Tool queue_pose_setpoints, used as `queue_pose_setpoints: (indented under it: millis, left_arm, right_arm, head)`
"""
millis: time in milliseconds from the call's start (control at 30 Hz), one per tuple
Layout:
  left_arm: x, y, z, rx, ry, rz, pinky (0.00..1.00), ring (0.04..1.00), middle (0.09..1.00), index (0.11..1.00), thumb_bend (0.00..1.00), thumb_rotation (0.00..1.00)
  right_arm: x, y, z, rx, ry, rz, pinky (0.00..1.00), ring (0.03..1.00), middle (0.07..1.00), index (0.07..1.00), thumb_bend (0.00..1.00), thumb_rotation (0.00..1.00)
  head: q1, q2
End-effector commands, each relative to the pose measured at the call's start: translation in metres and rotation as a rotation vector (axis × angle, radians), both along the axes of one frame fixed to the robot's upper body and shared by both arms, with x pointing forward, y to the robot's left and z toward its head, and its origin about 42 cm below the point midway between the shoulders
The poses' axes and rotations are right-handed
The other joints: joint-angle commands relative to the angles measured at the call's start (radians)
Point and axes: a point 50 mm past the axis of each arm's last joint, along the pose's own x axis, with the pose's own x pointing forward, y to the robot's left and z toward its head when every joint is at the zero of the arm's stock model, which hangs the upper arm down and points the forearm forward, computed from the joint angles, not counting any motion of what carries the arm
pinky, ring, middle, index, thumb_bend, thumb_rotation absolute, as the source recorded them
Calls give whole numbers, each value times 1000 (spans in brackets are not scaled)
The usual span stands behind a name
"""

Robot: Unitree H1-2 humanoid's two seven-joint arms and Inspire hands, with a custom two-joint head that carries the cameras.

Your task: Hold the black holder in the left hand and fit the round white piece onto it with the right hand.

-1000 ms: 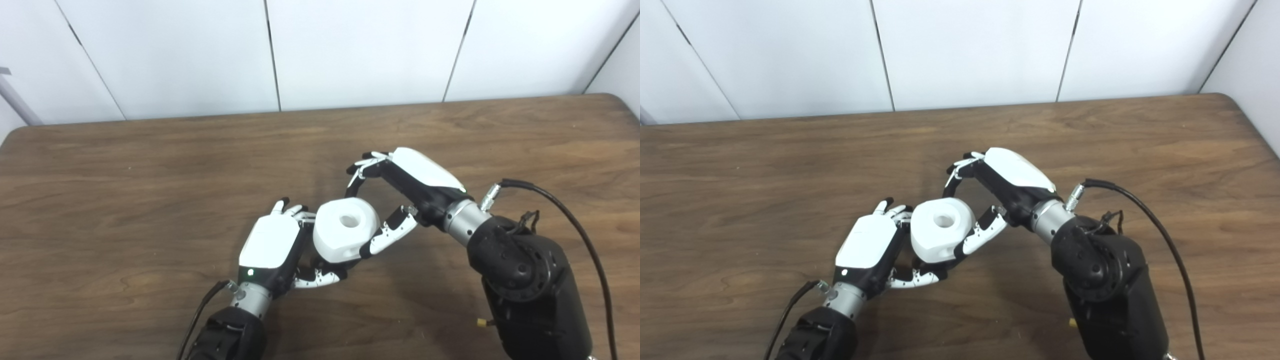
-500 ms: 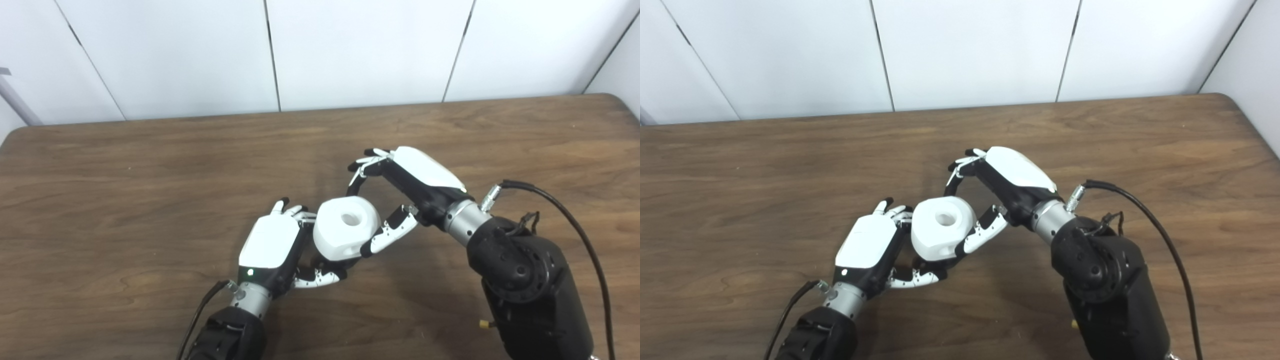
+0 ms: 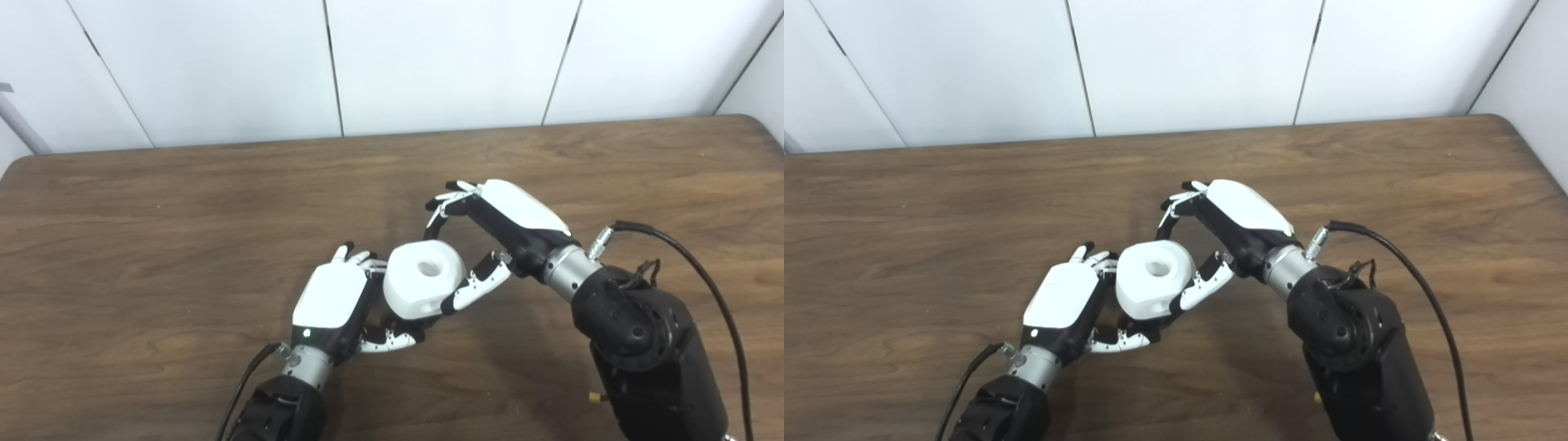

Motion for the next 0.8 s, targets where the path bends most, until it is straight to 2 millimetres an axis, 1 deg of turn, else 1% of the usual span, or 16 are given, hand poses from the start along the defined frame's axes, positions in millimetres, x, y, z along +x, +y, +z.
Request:
queue_pose_setpoints:
  millis: [0, 433, 633, 667, 733, 767]
  left_arm:
    - [0, -3, -5, 29, 32, -16, 1000, 881, 765, 486, 521, 48]
    - [-1, -3, -6, 27, 29, -18, 1000, 881, 763, 486, 520, 48]
    - [0, -3, -6, 27, 34, -15, 1000, 881, 763, 486, 520, 48]
    - [0, -3, -6, 29, 35, -15, 1000, 882, 764, 486, 520, 48]
    - [0, -3, -5, 31, 37, -14, 1000, 883, 764, 486, 520, 48]
    - [-1, -3, -5, 32, 38, -14, 1000, 883, 764, 486, 520, 48]
  right_arm:
    - [2, 0, 3, -11, -23, 6, 1000, 967, 836, 482, 525, 135]
    - [2, 1, 4, -55, -33, 21, 1000, 952, 833, 489, 525, 146]
    - [3, 0, 2, -62, -30, 21, 1000, 960, 839, 492, 524, 152]
    - [3, 0, 2, -63, -28, 20, 1000, 965, 843, 553, 785, 216]
    - [3, -1, 2, -64, -24, 16, 1000, 972, 849, 598, 957, 270]
    - [3, -1, 2, -65, -24, 15, 1000, 973, 850, 605, 978, 281]
  head:
    - [-2, 1]
    - [-1, 0]
    - [-1, -2]
    - [-1, -2]
    - [-1, -2]
    - [-1, -2]
